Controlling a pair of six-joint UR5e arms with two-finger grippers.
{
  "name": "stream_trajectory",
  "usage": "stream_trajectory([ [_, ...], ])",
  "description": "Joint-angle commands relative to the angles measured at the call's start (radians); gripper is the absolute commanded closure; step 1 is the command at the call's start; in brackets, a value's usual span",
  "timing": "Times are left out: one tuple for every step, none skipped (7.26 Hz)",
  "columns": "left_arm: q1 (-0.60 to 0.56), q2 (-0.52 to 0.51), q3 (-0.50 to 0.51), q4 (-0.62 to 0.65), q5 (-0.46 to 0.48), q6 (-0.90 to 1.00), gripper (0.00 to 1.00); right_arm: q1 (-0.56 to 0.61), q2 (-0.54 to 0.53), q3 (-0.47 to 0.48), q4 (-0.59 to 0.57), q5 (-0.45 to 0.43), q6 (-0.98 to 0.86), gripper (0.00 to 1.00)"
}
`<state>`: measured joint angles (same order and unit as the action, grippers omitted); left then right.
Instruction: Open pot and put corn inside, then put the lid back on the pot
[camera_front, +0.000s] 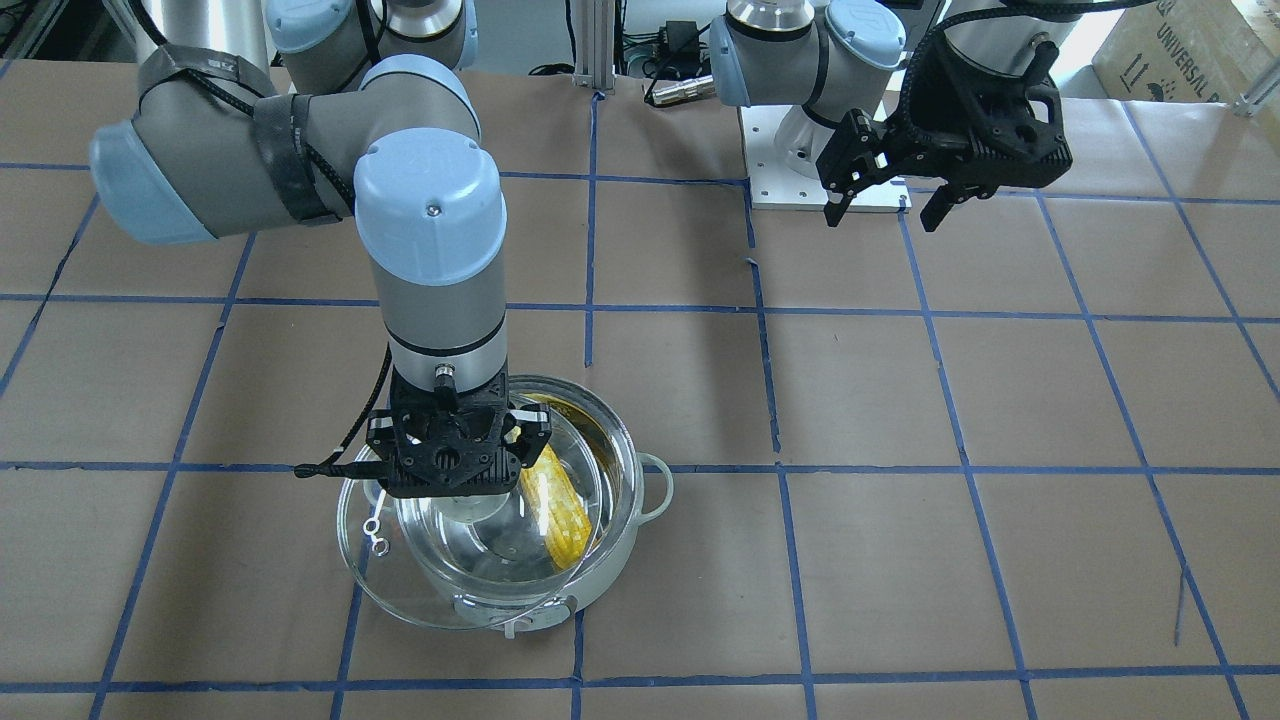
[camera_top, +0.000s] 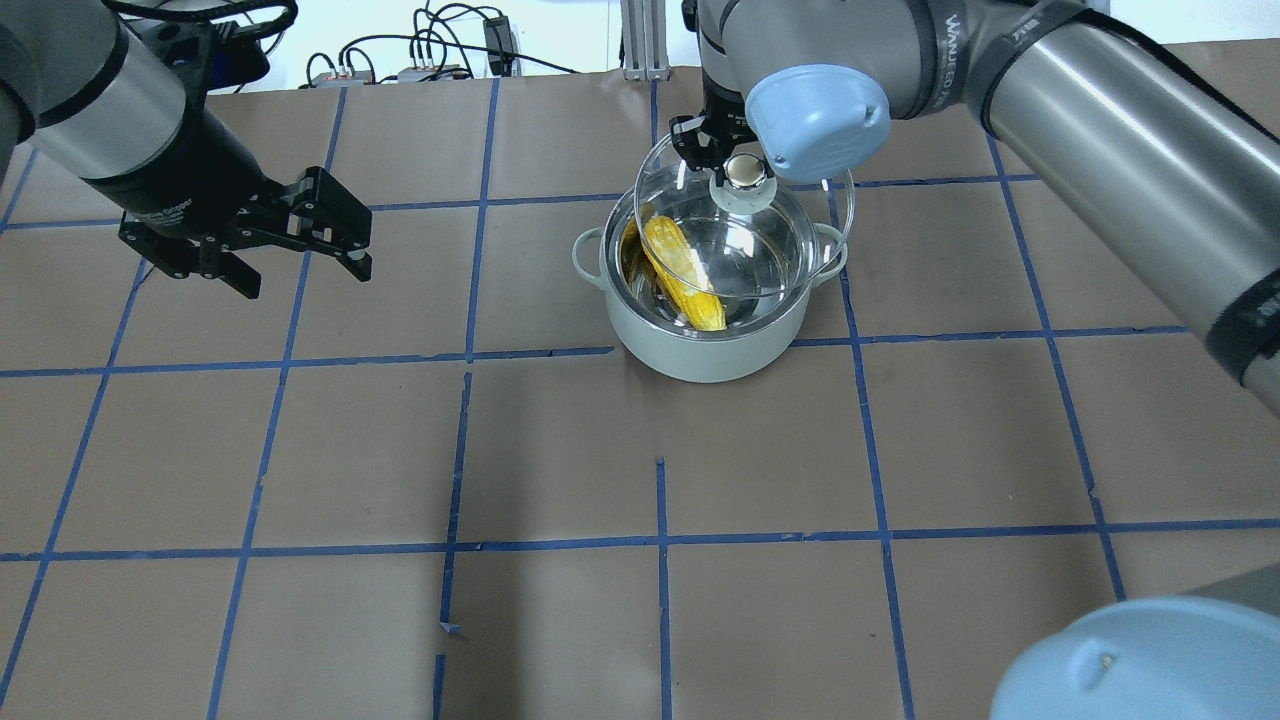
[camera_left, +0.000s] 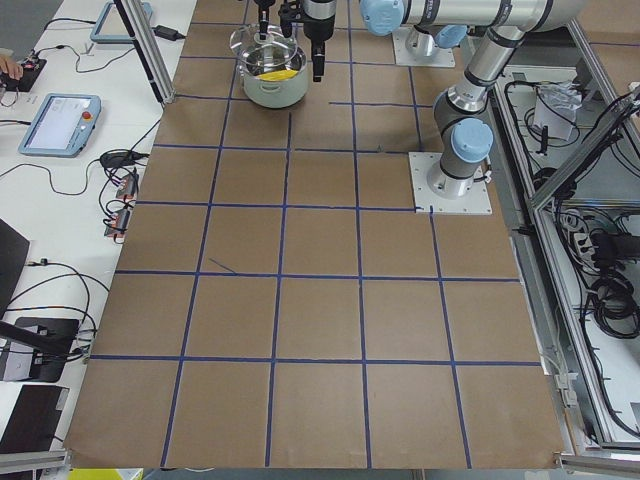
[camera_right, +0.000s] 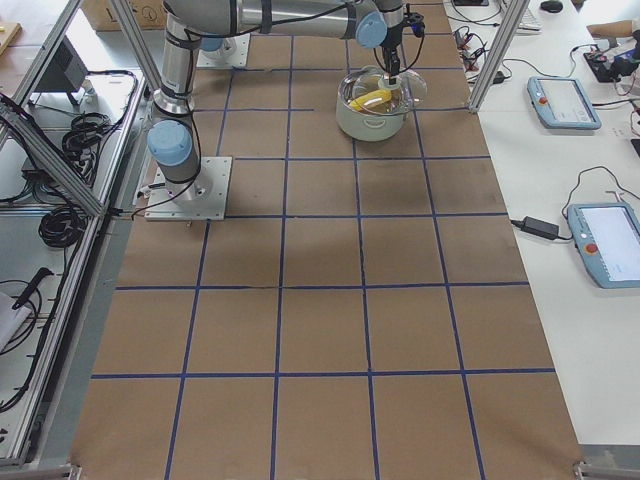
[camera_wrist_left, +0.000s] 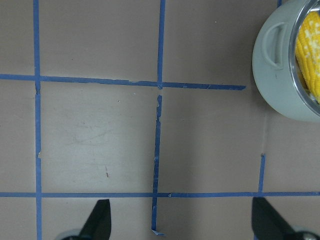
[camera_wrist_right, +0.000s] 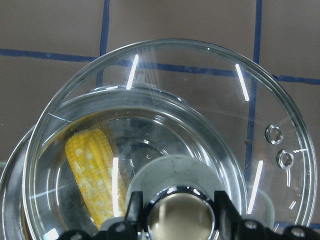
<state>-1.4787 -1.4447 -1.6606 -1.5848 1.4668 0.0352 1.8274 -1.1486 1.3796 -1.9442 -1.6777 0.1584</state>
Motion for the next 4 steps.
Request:
stream_trajectory([
  [0.0, -0.003, -0.005, -0.004, -0.003, 0.003, 0.0, 0.035, 0.003, 0.015, -0.005, 0.003, 0.042, 0.56],
  [0.003, 0.001, -0.023, -0.012, -0.016, 0.0, 0.0, 0.048, 0.003, 0.016, -0.006, 0.003, 0.046, 0.56],
  [0.0, 0.006, -0.034, -0.006, -0.014, -0.001, 0.0, 0.049, 0.001, 0.019, -0.001, 0.001, 0.056, 0.56],
  [0.0, 0.004, -0.034, -0.003, -0.007, 0.0, 0.0, 0.049, 0.0, 0.024, 0.001, 0.003, 0.056, 0.56],
])
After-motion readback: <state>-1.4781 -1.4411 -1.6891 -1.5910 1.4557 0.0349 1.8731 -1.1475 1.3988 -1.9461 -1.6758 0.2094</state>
